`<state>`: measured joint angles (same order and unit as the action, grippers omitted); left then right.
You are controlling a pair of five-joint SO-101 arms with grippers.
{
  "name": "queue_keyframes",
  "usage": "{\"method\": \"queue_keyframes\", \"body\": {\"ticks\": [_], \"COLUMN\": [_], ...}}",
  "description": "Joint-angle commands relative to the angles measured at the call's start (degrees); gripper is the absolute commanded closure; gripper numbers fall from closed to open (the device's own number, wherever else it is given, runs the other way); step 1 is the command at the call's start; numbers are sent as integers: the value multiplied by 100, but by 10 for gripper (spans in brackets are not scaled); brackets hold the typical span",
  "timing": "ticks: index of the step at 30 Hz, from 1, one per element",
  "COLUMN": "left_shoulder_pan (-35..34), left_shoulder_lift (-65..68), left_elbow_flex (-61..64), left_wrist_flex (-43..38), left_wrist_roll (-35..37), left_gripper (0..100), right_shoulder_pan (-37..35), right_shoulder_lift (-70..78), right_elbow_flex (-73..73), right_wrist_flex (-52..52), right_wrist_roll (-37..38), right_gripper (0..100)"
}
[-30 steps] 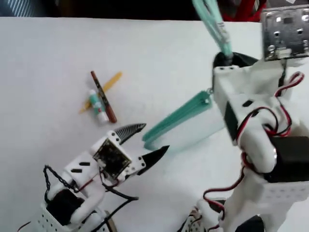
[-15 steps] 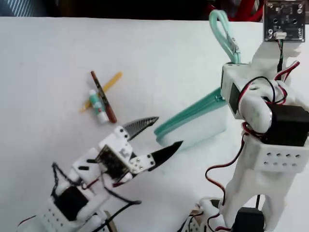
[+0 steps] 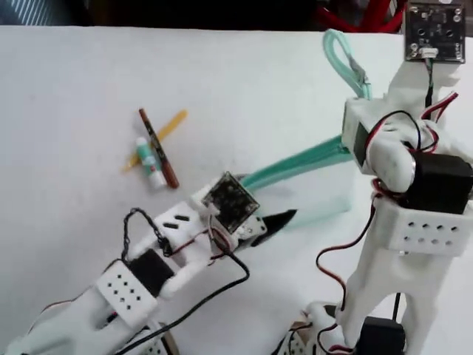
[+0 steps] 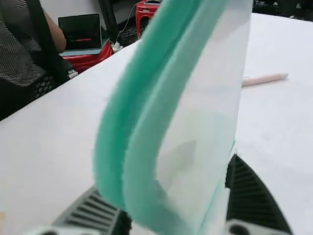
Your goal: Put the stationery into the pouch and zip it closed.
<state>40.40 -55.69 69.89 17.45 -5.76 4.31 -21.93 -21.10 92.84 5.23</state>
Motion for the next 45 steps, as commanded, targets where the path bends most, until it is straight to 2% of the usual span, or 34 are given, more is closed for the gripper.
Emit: {"method": "queue_keyframes", "body": {"ticks": [1,4,10,16,23,27,31,41,43,45], "left_shoulder_pan": [171,356,549,549,523,541,620,585,303,40], "left_shoulder_lift": [400,857,1763,2255,2097,1965,1974,1921,1736,1411], "left_elbow_flex": [-149,-237,-1204,-1635,-1591,-1451,-1345,-1389,-1354,-1380], "left_wrist_flex": [-668,-1292,-1327,-1363,-1319,-1363,-1371,-1319,-1257,-774], "left_wrist_roll": [26,35,44,35,62,44,35,44,70,70], "left_gripper": [731,733,771,782,787,867,975,966,966,966], "right_shoulder_pan": [382,470,479,655,945,1042,1024,1209,1226,1191], "right_shoulder_lift": [-13,-40,-40,4,13,13,13,4,-48,-66], "right_elbow_flex": [519,1002,1486,1978,3033,3552,3727,3842,3877,3780], "right_wrist_flex": [-426,-673,-1015,-1587,-2615,-3020,-3134,-3108,-3099,-2932], "right_wrist_roll": [44,44,44,44,62,431,448,484,501,633], "right_gripper": [981,981,981,981,981,981,981,981,971,915]}}
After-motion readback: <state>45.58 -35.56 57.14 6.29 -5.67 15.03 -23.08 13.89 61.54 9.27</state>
